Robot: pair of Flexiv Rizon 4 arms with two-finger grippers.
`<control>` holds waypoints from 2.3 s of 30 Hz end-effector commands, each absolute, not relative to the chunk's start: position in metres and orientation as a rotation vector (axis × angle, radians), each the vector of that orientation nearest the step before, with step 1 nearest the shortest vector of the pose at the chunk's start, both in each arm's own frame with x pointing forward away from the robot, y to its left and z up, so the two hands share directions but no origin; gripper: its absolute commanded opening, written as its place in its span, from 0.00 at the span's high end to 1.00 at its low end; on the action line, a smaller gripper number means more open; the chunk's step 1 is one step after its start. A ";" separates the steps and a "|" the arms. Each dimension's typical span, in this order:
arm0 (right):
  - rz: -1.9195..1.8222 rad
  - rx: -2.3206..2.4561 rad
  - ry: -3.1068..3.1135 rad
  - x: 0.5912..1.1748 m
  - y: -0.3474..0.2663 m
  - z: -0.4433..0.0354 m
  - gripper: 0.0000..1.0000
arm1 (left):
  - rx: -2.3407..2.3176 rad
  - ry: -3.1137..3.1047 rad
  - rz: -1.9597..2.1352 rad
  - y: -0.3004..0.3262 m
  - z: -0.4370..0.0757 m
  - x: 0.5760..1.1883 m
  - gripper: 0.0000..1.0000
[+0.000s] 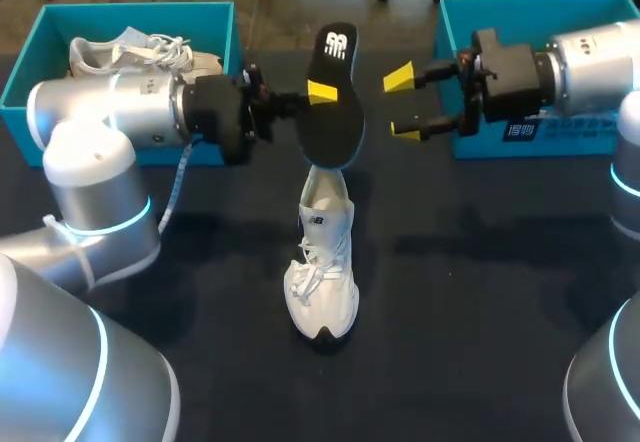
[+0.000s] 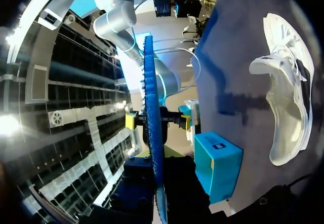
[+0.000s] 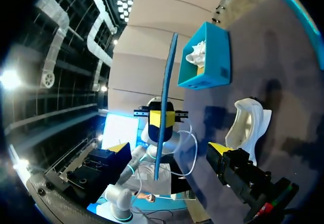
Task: Take the shoe out of the shoebox, open the shoe tongue, remove and reinsert the insole, then place the shoe into the shoebox
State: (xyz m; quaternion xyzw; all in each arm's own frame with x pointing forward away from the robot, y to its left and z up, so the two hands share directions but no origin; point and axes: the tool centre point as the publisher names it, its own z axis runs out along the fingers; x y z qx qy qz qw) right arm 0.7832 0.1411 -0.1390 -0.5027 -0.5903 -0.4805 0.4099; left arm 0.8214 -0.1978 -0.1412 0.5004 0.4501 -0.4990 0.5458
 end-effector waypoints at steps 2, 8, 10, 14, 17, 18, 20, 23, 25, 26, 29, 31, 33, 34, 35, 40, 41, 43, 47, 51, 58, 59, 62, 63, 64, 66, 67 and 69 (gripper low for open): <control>-1.199 -1.245 -1.478 0.792 0.153 -0.148 0.16 | 1.167 1.065 -1.155 -0.207 -0.144 0.820 1.00; -1.194 -1.224 -1.473 0.790 0.159 -0.149 0.43 | 1.159 1.062 -1.128 -0.218 -0.146 0.827 1.00; -1.189 -1.221 -1.469 0.788 0.160 -0.151 0.44 | 1.155 1.053 -1.103 -0.221 -0.148 0.829 1.00; -1.181 -1.211 -1.466 0.787 0.162 -0.152 0.50 | 1.157 1.051 -1.093 -0.227 -0.152 0.832 1.00; -1.180 -1.205 -1.467 0.787 0.164 -0.151 0.51 | 1.133 1.066 -1.088 -0.232 -0.154 0.834 1.00; -1.181 -1.203 -1.467 0.788 0.165 -0.151 0.53 | 1.125 1.075 -1.087 -0.234 -0.154 0.835 1.00; -1.179 -1.198 -1.466 0.788 0.167 -0.152 0.55 | 1.100 1.090 -1.095 -0.237 -0.155 0.836 1.00; -1.181 -1.191 -1.462 0.788 0.169 -0.154 0.59 | 1.097 1.095 -1.093 -0.240 -0.156 0.838 1.00; -1.178 -1.185 -1.458 0.788 0.170 -0.155 0.60 | 1.097 1.089 -1.093 -0.242 -0.156 0.838 1.00; -1.178 -1.184 -1.458 0.788 0.170 -0.155 0.62 | 1.097 1.088 -1.092 -0.243 -0.156 0.839 1.00; -1.175 -1.181 -1.454 0.788 0.171 -0.157 0.63 | 1.094 1.086 -1.094 -0.245 -0.155 0.840 1.00; -1.175 -1.180 -1.453 0.788 0.172 -0.157 0.64 | 1.093 1.081 -1.095 -0.246 -0.154 0.840 1.00; -1.177 -1.181 -1.451 0.788 0.172 -0.158 0.68 | 1.092 1.078 -1.096 -0.246 -0.154 0.840 1.00; -1.178 -1.182 -1.451 0.788 0.171 -0.158 0.69 | 1.091 1.078 -1.095 -0.245 -0.153 0.840 1.00; -1.178 -1.182 -1.451 0.788 0.171 -0.158 0.69 | 1.091 1.078 -1.095 -0.245 -0.153 0.840 1.00; -1.178 -1.185 -1.448 0.788 0.169 -0.158 0.68 | 1.091 1.080 -1.090 -0.244 -0.153 0.842 1.00; -1.177 -1.185 -1.448 0.788 0.169 -0.158 0.69 | 1.091 1.081 -1.091 -0.244 -0.153 0.842 1.00; -1.176 -1.185 -1.447 0.789 0.169 -0.158 0.80 | 1.088 1.080 -1.092 -0.244 -0.153 0.841 1.00; -1.173 -1.181 -1.447 0.790 0.169 -0.159 1.00 | 1.083 1.078 -1.111 -0.245 -0.152 0.840 1.00; -1.174 -1.178 -1.453 0.792 0.169 -0.159 1.00 | 1.107 1.083 -1.137 -0.244 -0.153 0.837 0.39; -1.182 -1.197 -1.459 0.795 0.165 -0.163 1.00 | 1.105 1.097 -1.137 -0.239 -0.147 0.839 0.00; -1.191 -1.200 -1.461 0.795 0.164 -0.164 1.00 | 1.109 1.103 -1.132 -0.236 -0.145 0.840 0.00; -1.219 -1.211 -1.458 0.796 0.158 -0.168 1.00 | 1.086 1.196 -1.119 -0.226 -0.138 0.844 0.00; -1.228 -1.212 -1.459 0.796 0.157 -0.169 1.00 | 1.071 1.215 -1.118 -0.224 -0.138 0.845 0.00; -1.232 -1.214 -1.460 0.797 0.155 -0.170 1.00 | 1.066 1.236 -1.120 -0.220 -0.137 0.846 0.00; -1.257 -1.229 -1.496 0.799 0.150 -0.171 1.00 | 1.062 1.266 -1.107 -0.210 -0.136 0.847 0.00; -1.261 -1.233 -1.517 0.801 0.149 -0.170 1.00 | 1.061 1.297 -1.106 -0.206 -0.136 0.847 0.00; -1.272 -1.245 -1.563 0.804 0.147 -0.168 1.00 | 1.027 1.377 -1.113 -0.199 -0.136 0.849 0.00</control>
